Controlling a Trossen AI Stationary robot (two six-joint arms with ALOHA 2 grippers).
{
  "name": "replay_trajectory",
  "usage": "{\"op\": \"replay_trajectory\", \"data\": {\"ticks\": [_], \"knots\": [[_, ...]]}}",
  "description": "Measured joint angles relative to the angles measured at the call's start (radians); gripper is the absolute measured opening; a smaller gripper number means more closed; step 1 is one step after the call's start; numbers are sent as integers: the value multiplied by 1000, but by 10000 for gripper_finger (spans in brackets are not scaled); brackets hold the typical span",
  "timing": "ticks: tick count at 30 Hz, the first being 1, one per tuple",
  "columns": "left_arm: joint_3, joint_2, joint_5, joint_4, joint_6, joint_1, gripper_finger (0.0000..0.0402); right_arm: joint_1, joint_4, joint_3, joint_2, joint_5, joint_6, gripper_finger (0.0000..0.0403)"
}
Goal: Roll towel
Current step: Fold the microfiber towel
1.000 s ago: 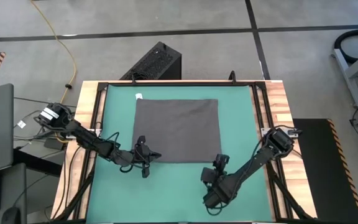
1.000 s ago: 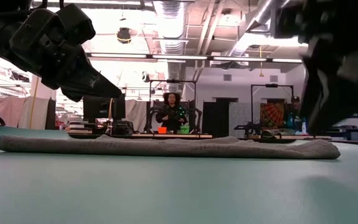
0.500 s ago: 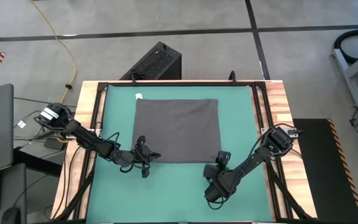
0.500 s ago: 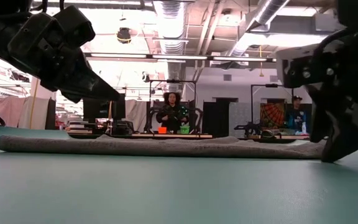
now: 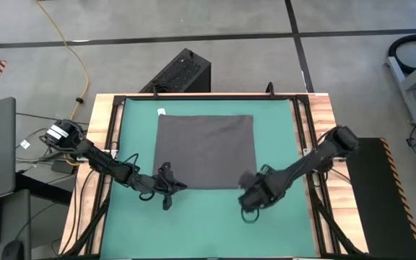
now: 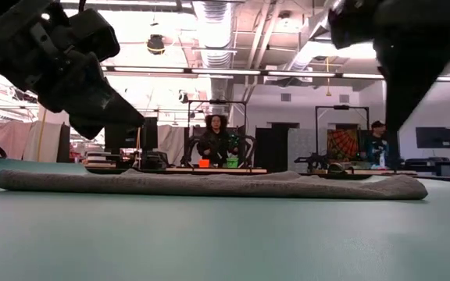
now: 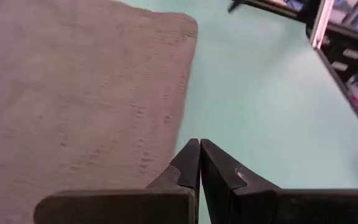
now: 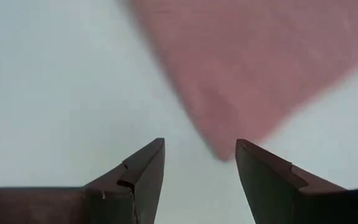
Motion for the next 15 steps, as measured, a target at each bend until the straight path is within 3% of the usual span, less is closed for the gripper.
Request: {"op": "replay_trajectory", "data": {"ticks": [4,7,11,15], "knots": [[0,0,57,73,-22,0,0,-23,48,-94,-83,-64,396,220],[0,0,76,115,-26,-1,0,-20,152,-170,-138,-90,595,220],[0,0,74,119,-29,0,0,-11,223,-246,-162,-78,739,220],[0,0,91,122,-32,0,0,-17,215,-258,-134,-58,759,220]]}}
